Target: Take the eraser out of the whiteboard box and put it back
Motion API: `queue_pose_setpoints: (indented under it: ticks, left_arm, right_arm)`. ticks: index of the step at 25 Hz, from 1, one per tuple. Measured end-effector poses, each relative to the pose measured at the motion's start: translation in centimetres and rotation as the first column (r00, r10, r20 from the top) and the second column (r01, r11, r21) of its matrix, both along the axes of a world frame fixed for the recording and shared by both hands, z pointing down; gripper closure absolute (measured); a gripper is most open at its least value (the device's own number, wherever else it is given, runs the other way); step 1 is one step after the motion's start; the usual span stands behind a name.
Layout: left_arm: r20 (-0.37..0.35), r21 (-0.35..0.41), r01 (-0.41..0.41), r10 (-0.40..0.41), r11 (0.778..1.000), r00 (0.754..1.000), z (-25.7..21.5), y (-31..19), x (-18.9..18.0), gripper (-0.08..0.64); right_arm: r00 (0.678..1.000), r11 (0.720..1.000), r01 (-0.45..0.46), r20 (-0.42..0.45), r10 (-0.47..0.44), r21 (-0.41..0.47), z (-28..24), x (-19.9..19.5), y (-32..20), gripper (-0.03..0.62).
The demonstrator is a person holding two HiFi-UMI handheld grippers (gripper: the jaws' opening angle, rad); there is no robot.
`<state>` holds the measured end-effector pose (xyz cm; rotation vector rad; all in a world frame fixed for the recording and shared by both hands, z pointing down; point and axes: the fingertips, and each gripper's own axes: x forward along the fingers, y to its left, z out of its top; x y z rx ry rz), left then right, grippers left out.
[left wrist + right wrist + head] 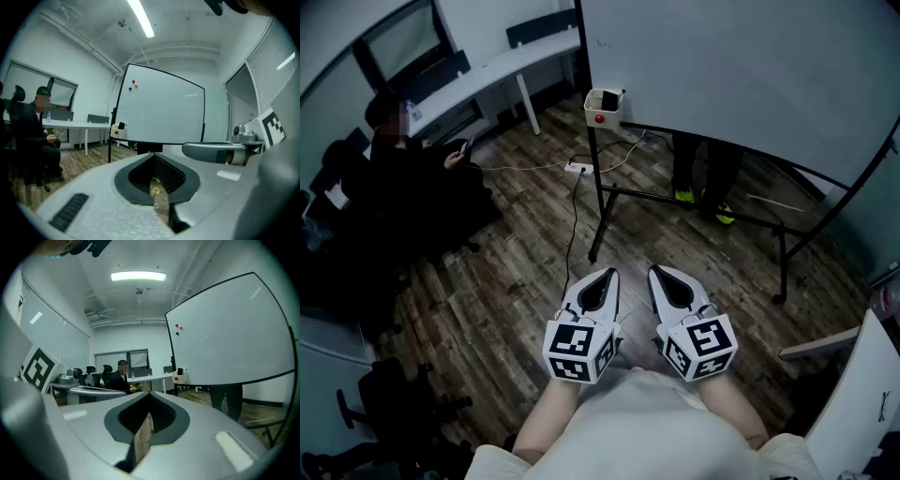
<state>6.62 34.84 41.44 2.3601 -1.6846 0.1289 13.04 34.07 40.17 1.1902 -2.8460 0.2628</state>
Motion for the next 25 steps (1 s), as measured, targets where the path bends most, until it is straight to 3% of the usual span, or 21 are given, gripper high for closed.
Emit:
queue_pose_setpoints:
  ticks: [15, 25]
  left_arm:
    - [0.001, -0.022, 0.032, -0.032, 0.999, 0.999, 0.8, -0.8, -0.1, 0.555]
    - [-0.029, -0.036, 0.000, -0.001, 0.999, 1.000, 1.4, -5.4, -0.4, 0.555]
  right_arm:
    - [0.998, 0.998, 0.057, 0.041, -0.056, -0.026, 0.4, -0.5, -0.5, 0.588]
    - [0.999, 0.999, 0.034, 0.026, -0.034, -0.030, 0.7, -1.1, -4.6, 0.588]
